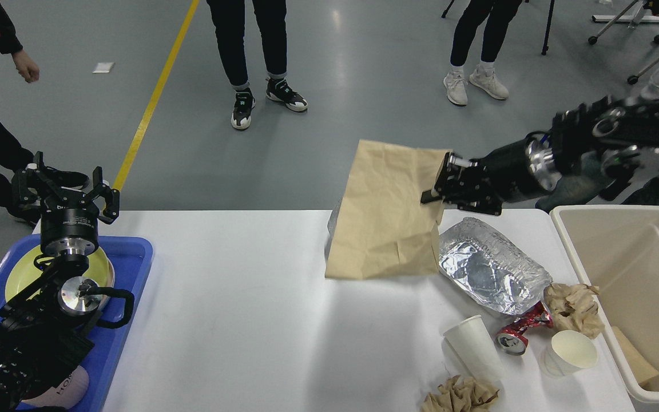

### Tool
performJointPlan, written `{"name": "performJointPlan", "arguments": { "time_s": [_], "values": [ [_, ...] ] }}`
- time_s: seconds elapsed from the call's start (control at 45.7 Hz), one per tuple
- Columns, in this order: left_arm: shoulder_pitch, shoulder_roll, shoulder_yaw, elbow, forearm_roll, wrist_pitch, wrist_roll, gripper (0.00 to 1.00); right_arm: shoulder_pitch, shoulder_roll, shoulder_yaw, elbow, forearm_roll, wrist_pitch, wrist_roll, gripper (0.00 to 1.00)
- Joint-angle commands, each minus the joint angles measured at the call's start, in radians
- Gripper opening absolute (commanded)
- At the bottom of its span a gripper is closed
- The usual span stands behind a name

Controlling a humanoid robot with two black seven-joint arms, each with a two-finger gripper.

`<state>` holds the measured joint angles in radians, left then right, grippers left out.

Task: Tidy desktop
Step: 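Lift the brown paper bag and carry it over the white bin, then open the right gripper to drop the bag into the bin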

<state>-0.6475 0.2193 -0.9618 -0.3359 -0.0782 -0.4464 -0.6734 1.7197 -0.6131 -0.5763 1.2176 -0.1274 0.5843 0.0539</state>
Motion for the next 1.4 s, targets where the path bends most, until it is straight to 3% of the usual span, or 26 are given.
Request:
{"name": "performJointPlan", "arguments": {
  "time_s": [0.0,0.197,0.416,0.701,0.876,0.942,0.985,1.073,1.38],
  "values": [
    [-0.001,0.000,0.000,0.000,0.000,0.000,0.000,0.96,0.055,-0.111,0.114,-0.004,0.000,0.072,-0.002,0.00],
    [0.000,0.000,0.000,0.000,0.000,0.000,0.000,0.96,0.086,-0.223,0.145,-0.046,0.000,0.108,-0.009,0.00],
    [0.000,0.000,0.000,0.000,0.000,0.000,0.000,0.96,-0.178,-0.240,0.087,-0.346,0.003,0.031,-0.011,0.00],
    [0.000,0.000,0.000,0.000,0.000,0.000,0.000,0.96,-0.546,-0.315,0.087,-0.495,0.020,-0.289,-0.011,0.00],
    [0.000,0.000,0.000,0.000,0.000,0.000,0.000,0.96,-0.748,-0.309,0.101,-0.540,0.020,-0.633,-0.011,0.00],
    [0.000,0.000,0.000,0.000,0.000,0.000,0.000,0.96,-0.816,-0.287,0.096,-0.559,0.020,-0.754,-0.013,0.16],
    [0.000,0.000,0.000,0.000,0.000,0.000,0.000,0.96,-0.850,-0.260,0.090,-0.567,0.020,-0.808,-0.011,0.33],
    [-0.001,0.000,0.000,0.000,0.000,0.000,0.000,0.96,-0.893,-0.217,0.082,-0.596,0.020,-0.873,-0.011,0.99],
    [-0.001,0.000,0.000,0.000,0.000,0.000,0.000,0.96,-0.913,-0.160,0.075,-0.610,0.017,-0.870,-0.011,1.00]
  ]
}}
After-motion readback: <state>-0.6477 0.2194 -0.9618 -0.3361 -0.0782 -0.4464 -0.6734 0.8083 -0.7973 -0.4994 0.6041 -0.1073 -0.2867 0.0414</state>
